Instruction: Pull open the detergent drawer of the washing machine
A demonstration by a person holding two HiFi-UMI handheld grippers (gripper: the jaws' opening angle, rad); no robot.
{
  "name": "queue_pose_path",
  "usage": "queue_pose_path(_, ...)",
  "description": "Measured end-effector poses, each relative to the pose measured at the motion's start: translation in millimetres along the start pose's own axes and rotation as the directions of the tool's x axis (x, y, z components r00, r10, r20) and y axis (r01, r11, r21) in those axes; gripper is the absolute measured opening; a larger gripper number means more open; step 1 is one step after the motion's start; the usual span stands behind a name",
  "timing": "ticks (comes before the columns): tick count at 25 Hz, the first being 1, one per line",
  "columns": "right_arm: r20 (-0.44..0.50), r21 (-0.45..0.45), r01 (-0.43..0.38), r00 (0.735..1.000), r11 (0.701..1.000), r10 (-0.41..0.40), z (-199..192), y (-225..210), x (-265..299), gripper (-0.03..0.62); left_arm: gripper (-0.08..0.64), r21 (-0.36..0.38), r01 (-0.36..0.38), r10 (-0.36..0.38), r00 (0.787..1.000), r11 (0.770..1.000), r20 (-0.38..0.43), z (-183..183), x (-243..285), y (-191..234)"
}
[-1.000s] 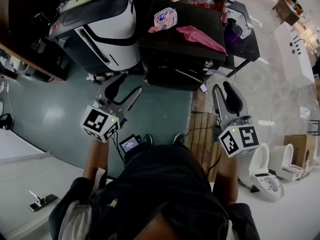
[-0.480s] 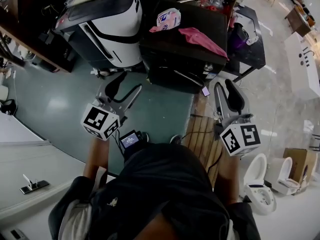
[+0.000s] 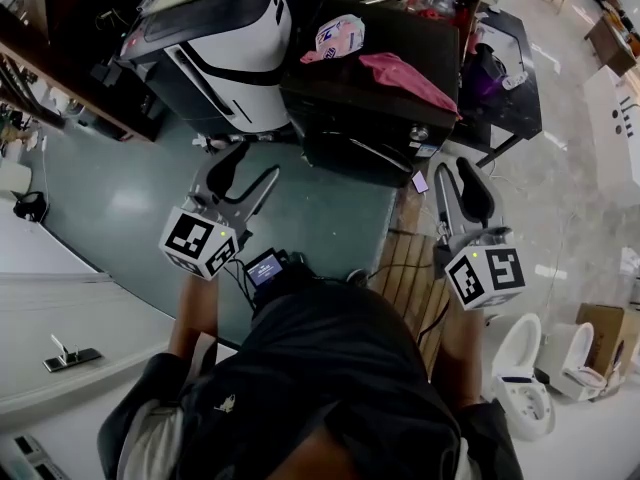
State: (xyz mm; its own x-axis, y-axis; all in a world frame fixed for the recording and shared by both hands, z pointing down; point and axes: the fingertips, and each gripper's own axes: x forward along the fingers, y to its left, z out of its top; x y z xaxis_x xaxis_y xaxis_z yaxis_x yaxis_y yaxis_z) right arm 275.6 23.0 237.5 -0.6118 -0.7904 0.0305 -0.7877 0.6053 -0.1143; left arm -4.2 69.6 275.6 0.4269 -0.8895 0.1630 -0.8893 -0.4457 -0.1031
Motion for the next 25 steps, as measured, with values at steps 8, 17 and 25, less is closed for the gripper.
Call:
queue_pose_path(8, -0.009, 0.018, 0.042, 0.999, 0.999, -0.042, -10, -13, 11, 0.120, 0.305, 0.004, 0.034, -0.034, 0.999, 0.999, -0.010, 0, 24, 13)
queue_pose_path(17, 0.003, -0.003, 0.153, 0.988, 0.988, -0.153, 2, -14, 41, 0.120, 0.305, 0.002, 0.144, -0.144, 0.989, 0.990, 0.024, 3, 75, 57)
queue_pose_path(25, 0.010, -0.033, 0.240, 0.971, 0.970, -0.240, 15, -14, 71, 0.120, 0.305, 0.001, 0.226, -0.226, 0.973, 0.974, 0.055, 5, 117, 93)
